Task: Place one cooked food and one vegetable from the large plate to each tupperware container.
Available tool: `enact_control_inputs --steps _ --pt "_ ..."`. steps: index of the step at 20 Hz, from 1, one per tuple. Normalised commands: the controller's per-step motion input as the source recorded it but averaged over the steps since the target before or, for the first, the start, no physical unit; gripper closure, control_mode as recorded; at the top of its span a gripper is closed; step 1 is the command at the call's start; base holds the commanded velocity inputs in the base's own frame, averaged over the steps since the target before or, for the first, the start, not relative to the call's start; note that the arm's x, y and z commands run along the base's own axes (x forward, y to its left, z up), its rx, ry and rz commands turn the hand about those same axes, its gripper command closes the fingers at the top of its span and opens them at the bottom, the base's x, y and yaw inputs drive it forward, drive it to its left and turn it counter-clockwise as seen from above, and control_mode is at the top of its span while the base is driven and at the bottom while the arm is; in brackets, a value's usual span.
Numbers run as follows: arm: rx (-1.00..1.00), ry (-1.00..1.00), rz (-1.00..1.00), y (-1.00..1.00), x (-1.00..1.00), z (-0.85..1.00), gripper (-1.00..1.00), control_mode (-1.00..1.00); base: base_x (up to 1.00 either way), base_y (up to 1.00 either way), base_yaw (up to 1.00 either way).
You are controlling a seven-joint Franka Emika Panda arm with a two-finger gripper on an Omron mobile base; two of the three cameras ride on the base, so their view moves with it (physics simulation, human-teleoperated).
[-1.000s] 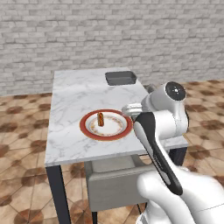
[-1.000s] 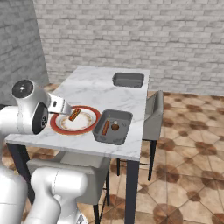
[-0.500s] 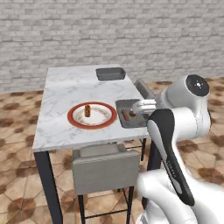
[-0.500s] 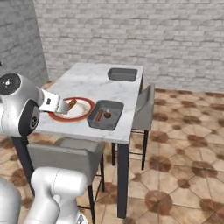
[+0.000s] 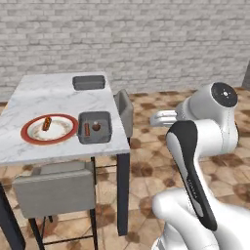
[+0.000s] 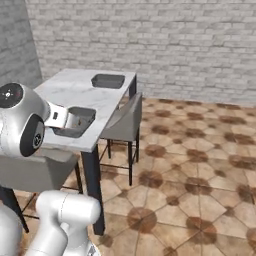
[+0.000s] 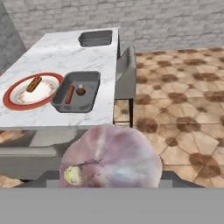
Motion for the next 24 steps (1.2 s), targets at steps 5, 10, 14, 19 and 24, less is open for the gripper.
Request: enact_control_inputs --steps 5,10,14,19,24 --pt "0.00 0.00 0.00 0.00 0.00 0.00 1.00 1.00 0.00 -1.00 0.29" --pt "0.00 0.00 0.00 0.00 0.00 0.00 1.00 1.00 0.15 -1.00 0.34" --pt "0.00 0.00 0.00 0.00 0.00 0.00 1.00 1.00 0.78 -1.00 0.25" --pt "0.00 0.00 0.00 0.00 0.00 0.00 1.00 1.00 1.00 -1.00 0.32" --pt "0.00 0.00 0.00 0.00 0.00 0.00 1.00 1.00 1.00 -1.00 0.41"
